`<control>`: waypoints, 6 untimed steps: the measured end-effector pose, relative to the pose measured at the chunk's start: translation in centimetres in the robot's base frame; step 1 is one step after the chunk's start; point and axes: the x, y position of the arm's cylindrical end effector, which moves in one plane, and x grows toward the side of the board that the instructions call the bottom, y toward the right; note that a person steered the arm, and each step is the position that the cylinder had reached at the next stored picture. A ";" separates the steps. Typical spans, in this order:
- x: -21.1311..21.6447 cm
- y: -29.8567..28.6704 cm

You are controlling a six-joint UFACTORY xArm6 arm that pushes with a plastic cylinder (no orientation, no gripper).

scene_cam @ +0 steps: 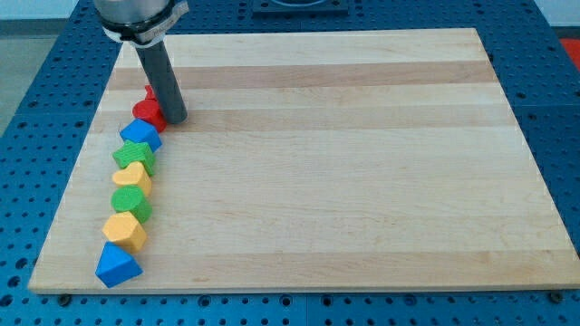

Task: Move your arm into the red star

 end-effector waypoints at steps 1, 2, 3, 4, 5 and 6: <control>0.0 0.4; -1.3 3.3; -2.2 8.0; -3.1 14.2; -9.4 15.6; -14.9 12.8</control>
